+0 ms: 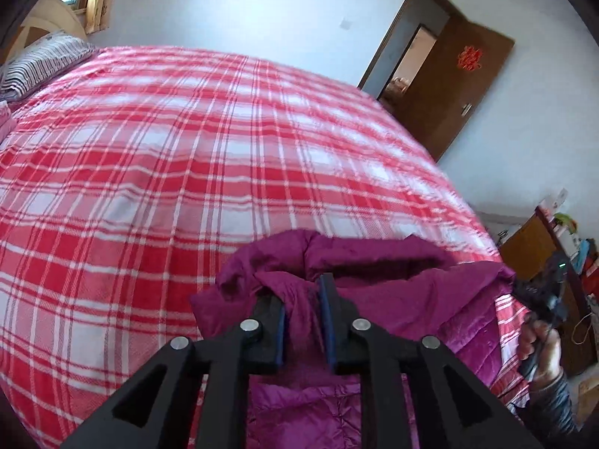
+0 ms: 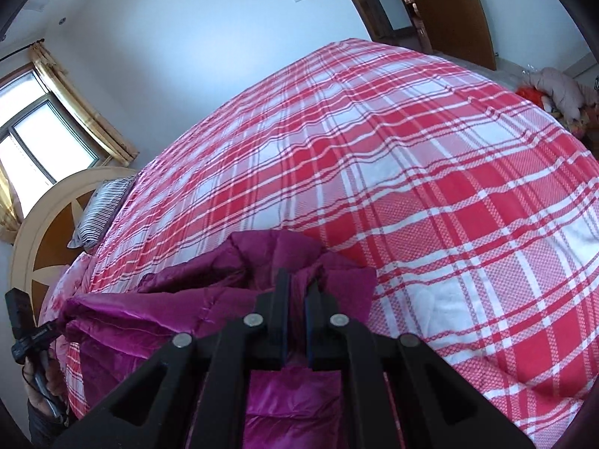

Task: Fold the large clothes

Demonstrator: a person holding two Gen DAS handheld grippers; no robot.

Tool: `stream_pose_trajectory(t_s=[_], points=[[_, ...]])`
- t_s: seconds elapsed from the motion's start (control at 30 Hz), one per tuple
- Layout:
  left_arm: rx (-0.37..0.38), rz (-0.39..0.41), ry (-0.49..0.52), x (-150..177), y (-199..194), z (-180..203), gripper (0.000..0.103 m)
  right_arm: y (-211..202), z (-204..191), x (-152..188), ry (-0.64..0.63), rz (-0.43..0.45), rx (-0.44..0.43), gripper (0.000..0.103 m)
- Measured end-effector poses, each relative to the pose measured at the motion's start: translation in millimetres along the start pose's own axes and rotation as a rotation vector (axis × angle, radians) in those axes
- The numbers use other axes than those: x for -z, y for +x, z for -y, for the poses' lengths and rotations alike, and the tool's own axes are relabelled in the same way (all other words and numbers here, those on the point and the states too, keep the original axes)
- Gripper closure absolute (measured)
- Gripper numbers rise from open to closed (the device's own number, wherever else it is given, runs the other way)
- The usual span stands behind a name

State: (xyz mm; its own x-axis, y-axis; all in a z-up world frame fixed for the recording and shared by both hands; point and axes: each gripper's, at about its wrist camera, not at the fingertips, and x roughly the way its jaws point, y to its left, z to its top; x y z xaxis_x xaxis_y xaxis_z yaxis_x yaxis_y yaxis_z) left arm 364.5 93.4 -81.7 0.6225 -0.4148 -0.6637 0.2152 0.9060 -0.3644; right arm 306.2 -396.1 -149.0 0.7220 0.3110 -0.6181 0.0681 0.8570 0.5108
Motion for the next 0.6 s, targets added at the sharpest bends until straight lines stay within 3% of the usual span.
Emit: stream_pose_trajectory(t_s=[0.03,0.1,0.13,0.17,0.23,0.33,0.4,0.43,0.47,0.53,0.6], points=[[0.002,0.02,-0.011,-0.9,-2.2,-1.1,0.076,1.9,0.0,0.1,-0.002,-0.003,0.004,0.094],[-0.019,0.095,-0.039,-0.4,-11.2,-6.3,0.05,4.2,0.7,0.2,-0.002,-0.007,0.004,0.094],[-0.061,0.163,-0.064,1.1,-20.8,-12.3,0.026,4.3,1.7,0.2,-0.001,-0.008,0.003,0.094],[-0.086,0.211,-0.089,1.8,-27.6,-17.6,0.016,4.7,1.4,0.2,-0.004,-0.008,0.007,0.094],[-0.096,0.272,-0.148,2.6,-37.7,-27.1,0.015,6.9,-0.1,-1.0,-0.016,-0.011,0.021,0.094],[-0.126,0.244,-0.145,0.5,-33.8,-19.9,0.015,19.0,-6.8,-7.4,-0.053,-0.028,0.049,0.093],[-0.14,0.24,-0.095,2.2,-31.9,-5.0,0.015,17.5,-11.0,-10.8,-0.058,-0.006,0.071,0.082],[-0.15,0.244,-0.06,3.8,-29.6,5.1,0.015,13.6,-14.8,-11.7,-0.056,0.012,0.088,0.067],[-0.16,0.245,-0.017,5.0,-26.0,16.8,0.015,6.6,-21.6,-11.3,-0.061,0.041,0.111,0.045],[-0.169,0.241,0.041,6.3,-17.8,34.4,0.015,-6.3,-38.5,-8.7,-0.099,0.117,0.171,0.019],[-0.159,0.22,0.103,8.6,-5.8,52.4,0.015,-16.1,-60.4,-6.3,-0.167,0.186,0.188,0.019]])
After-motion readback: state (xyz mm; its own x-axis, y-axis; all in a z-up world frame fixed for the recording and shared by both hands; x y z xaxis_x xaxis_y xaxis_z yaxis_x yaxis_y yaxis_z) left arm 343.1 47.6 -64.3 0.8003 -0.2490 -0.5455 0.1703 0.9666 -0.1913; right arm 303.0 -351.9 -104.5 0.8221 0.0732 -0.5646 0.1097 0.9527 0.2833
